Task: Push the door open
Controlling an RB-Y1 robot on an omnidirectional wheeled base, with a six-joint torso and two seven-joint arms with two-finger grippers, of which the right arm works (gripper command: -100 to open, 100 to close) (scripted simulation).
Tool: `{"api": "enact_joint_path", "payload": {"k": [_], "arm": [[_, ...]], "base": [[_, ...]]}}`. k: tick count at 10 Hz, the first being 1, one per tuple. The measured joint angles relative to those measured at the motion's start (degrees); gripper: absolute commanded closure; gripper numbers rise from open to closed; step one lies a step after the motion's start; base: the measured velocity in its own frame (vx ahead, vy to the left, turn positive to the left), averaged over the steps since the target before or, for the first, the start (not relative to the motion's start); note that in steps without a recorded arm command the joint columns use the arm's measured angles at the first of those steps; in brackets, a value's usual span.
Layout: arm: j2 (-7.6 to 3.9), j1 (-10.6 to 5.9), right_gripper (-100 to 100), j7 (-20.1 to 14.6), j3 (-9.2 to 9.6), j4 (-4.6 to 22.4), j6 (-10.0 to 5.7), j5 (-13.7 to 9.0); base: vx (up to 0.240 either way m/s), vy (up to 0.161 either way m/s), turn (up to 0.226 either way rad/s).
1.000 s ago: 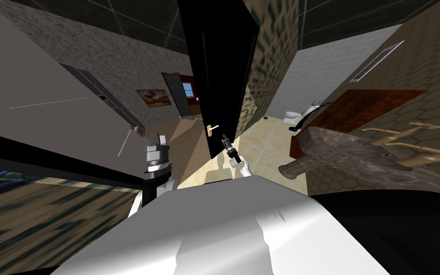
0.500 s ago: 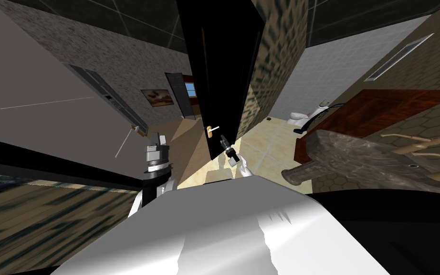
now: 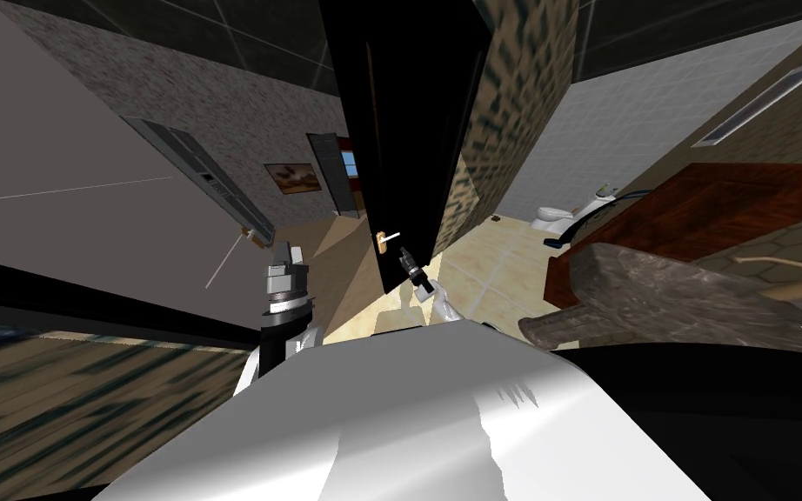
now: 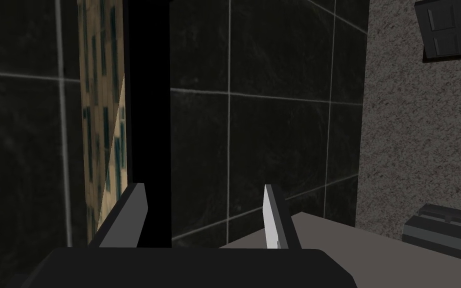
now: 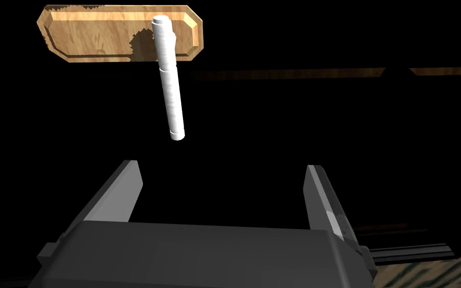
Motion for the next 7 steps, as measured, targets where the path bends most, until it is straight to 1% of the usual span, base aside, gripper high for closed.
{"api": "enact_joint_path", "payload": {"k": [2, 6, 7], "arm": [[0.33, -1.38, -100, -0.3, 0.34, 2.6, -0.12, 0.0], [0.57, -5.01, -100, -1.7, 1.46, 8.5, 0.17, -0.2], [0.51, -5.91, -100, -2.2, 1.8, 9.8, 0.39, -0.3]], "base": [[0.082, -0.07, 0.095], [0.104, -0.113, 0.095], [0.102, -0.079, 0.058]]}}
